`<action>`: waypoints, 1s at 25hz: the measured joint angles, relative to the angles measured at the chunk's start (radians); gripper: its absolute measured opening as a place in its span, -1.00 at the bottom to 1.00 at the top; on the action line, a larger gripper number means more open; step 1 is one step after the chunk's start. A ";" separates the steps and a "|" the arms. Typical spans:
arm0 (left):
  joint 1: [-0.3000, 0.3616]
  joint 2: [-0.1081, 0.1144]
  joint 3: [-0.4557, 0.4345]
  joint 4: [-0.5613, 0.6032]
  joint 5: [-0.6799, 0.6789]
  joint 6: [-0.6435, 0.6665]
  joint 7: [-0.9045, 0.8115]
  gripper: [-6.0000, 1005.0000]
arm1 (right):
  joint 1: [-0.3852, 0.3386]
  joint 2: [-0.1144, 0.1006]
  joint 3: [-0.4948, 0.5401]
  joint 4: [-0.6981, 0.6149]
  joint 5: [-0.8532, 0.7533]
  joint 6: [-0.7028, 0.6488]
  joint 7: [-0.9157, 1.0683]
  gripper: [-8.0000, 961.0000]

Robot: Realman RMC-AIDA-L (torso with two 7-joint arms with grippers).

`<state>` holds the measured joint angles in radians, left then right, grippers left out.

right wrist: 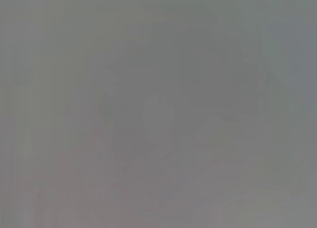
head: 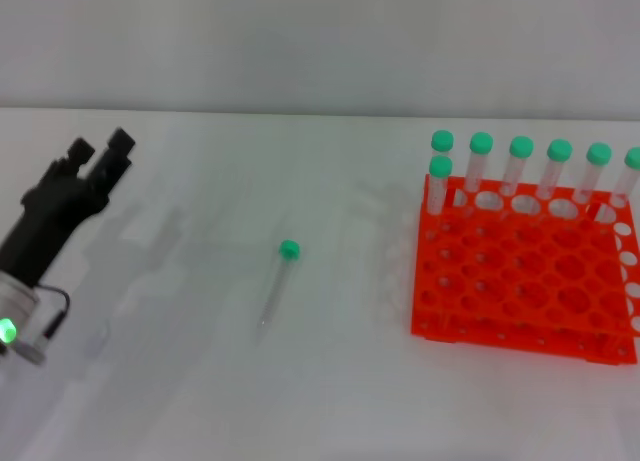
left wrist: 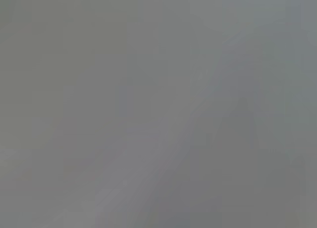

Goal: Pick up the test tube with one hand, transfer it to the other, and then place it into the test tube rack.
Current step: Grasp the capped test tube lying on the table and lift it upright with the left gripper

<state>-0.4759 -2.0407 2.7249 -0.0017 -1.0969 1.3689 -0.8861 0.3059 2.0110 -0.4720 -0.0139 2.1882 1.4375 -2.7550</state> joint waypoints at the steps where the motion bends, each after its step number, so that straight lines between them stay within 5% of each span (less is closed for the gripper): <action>1: -0.038 0.005 0.008 -0.087 0.056 0.001 -0.124 0.45 | 0.001 0.000 -0.001 0.000 -0.001 0.000 0.000 0.60; 6: -0.179 0.020 0.114 -0.402 0.230 0.032 -0.532 0.43 | 0.004 0.000 -0.003 -0.003 -0.001 0.001 0.000 0.59; 11: -0.322 0.059 0.119 -0.578 0.515 0.085 -0.788 0.42 | 0.005 0.000 -0.001 -0.004 -0.001 0.000 0.000 0.59; 19: -0.593 0.089 0.121 -0.678 1.108 0.111 -1.139 0.39 | 0.011 0.000 0.004 -0.013 -0.001 -0.004 0.000 0.59; 25: -0.768 0.069 0.122 -0.657 1.447 0.067 -1.348 0.38 | 0.021 0.000 0.002 -0.014 -0.001 -0.006 -0.006 0.59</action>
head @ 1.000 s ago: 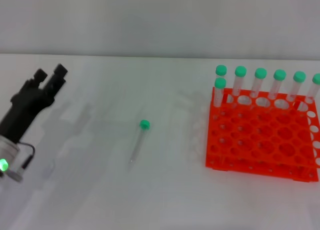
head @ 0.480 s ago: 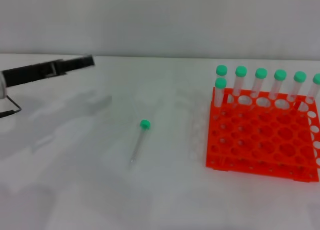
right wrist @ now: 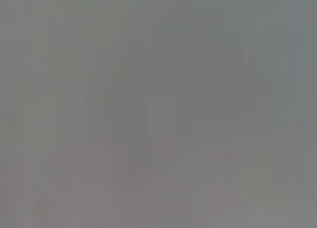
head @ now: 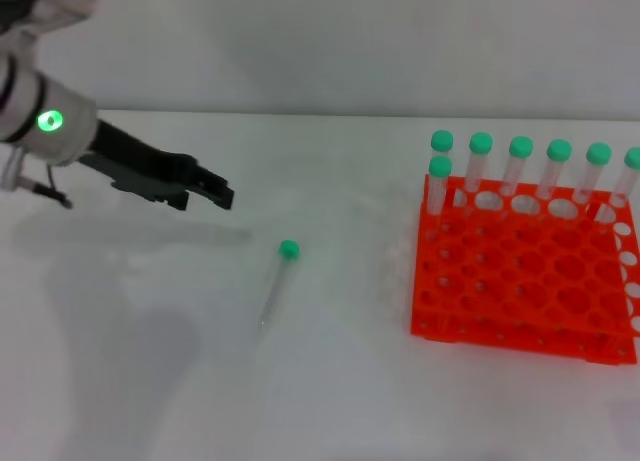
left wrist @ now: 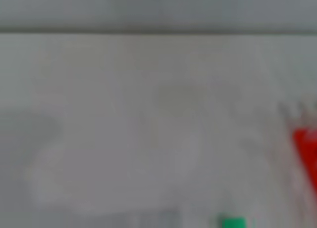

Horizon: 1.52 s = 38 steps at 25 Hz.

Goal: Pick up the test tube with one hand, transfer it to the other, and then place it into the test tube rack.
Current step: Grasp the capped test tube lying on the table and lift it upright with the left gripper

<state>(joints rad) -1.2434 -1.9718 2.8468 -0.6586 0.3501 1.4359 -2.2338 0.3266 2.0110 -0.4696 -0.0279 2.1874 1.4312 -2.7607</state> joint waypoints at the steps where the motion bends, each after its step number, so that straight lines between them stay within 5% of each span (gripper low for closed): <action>1: -0.020 -0.007 0.000 0.010 0.037 -0.010 -0.027 0.37 | 0.001 0.000 0.000 0.000 0.000 0.000 -0.001 0.59; 13: -0.095 -0.038 0.000 0.247 0.276 -0.134 -0.362 0.34 | 0.002 -0.001 0.002 -0.002 0.000 -0.001 -0.005 0.59; 21: -0.100 -0.090 0.000 0.268 0.330 -0.172 -0.420 0.31 | 0.010 -0.002 -0.001 -0.021 0.000 -0.028 -0.005 0.59; 38: -0.119 -0.097 -0.001 0.372 0.445 -0.235 -0.513 0.26 | 0.010 -0.002 0.003 -0.027 0.006 -0.034 -0.005 0.59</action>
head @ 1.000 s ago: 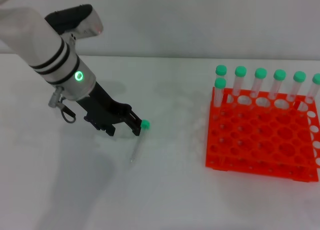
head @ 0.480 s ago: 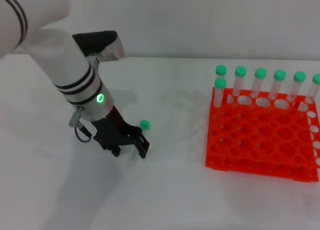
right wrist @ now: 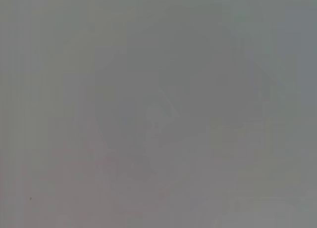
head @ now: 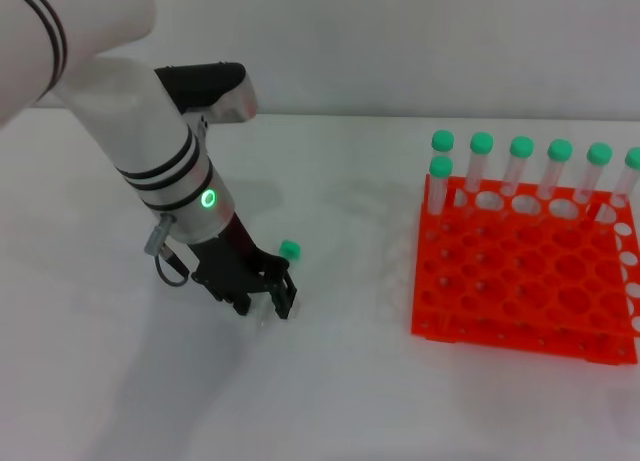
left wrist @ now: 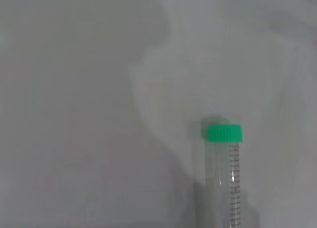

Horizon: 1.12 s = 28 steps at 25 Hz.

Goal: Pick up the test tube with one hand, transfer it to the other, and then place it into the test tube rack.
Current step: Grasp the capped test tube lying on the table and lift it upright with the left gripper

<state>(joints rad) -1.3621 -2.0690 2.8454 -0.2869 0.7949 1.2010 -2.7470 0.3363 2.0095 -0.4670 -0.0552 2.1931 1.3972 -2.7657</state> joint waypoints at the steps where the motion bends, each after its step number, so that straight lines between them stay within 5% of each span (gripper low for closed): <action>1: 0.000 -0.001 0.000 0.006 0.006 0.000 -0.001 0.26 | 0.000 0.000 0.000 0.000 0.000 0.000 0.000 0.59; 7: -0.001 -0.005 0.000 0.011 0.028 -0.001 -0.005 -0.01 | 0.002 0.000 0.001 -0.010 0.000 -0.001 0.000 0.59; 16: -0.002 -0.001 0.000 0.014 0.046 -0.010 0.011 -0.04 | 0.003 0.001 0.001 -0.011 0.001 -0.003 0.004 0.59; 21: 0.000 -0.002 0.000 0.039 0.049 -0.021 0.016 -0.45 | 0.003 0.002 0.002 -0.011 0.002 -0.005 0.005 0.59; 28: -0.002 0.004 0.000 0.038 0.045 -0.041 0.049 -0.57 | 0.002 0.002 0.006 -0.011 0.002 -0.009 0.007 0.59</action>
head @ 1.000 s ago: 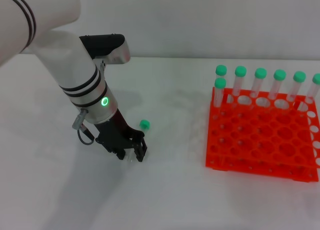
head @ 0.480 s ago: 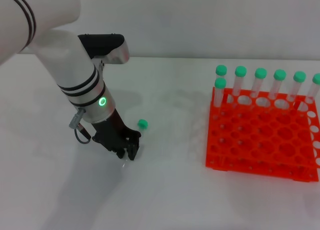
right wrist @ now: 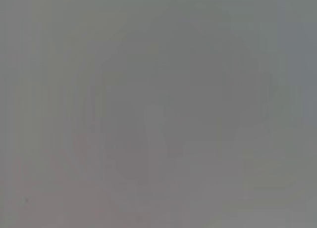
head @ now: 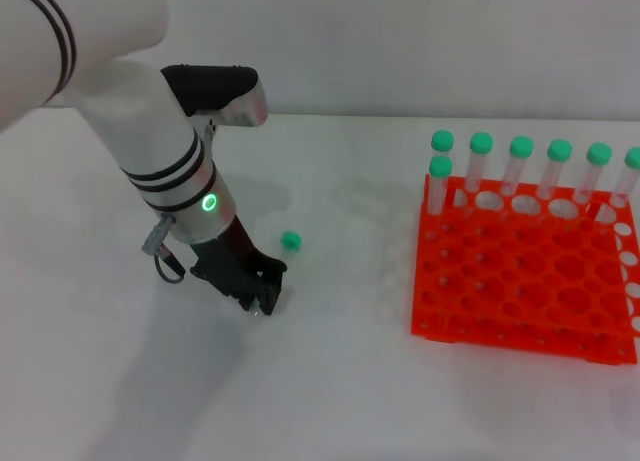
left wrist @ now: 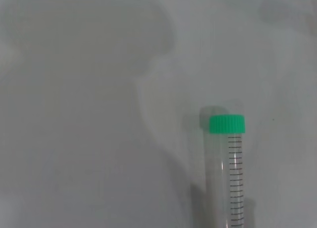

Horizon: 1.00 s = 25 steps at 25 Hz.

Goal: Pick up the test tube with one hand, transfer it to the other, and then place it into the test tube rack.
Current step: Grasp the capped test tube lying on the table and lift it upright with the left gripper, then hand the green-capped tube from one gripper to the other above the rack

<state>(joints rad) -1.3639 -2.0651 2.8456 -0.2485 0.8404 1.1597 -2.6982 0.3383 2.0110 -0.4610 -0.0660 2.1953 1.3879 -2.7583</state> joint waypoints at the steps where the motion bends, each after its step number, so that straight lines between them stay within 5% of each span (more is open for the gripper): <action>1: 0.000 0.001 0.000 -0.001 -0.002 -0.003 0.002 -0.58 | 0.000 0.000 0.002 0.000 0.000 0.000 0.000 0.59; 8: 0.015 0.032 -0.002 -0.048 -0.187 -0.106 0.139 -0.59 | -0.001 0.000 0.012 0.000 0.000 0.000 0.002 0.59; 14: 0.093 0.044 -0.002 -0.131 -0.651 -0.188 0.462 -0.57 | -0.001 -0.001 0.027 0.000 0.000 0.000 0.002 0.59; 20: 0.275 0.045 -0.002 -0.121 -1.244 -0.172 0.864 -0.55 | -0.005 -0.001 0.049 0.000 0.000 -0.003 0.006 0.59; 25: 0.450 0.011 -0.002 -0.026 -1.645 -0.052 1.238 -0.54 | -0.002 -0.008 0.066 -0.009 -0.001 -0.013 0.103 0.59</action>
<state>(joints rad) -0.9143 -2.0541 2.8438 -0.2749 -0.8048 1.1081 -1.4607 0.3368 2.0030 -0.3946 -0.0751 2.1947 1.3749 -2.6557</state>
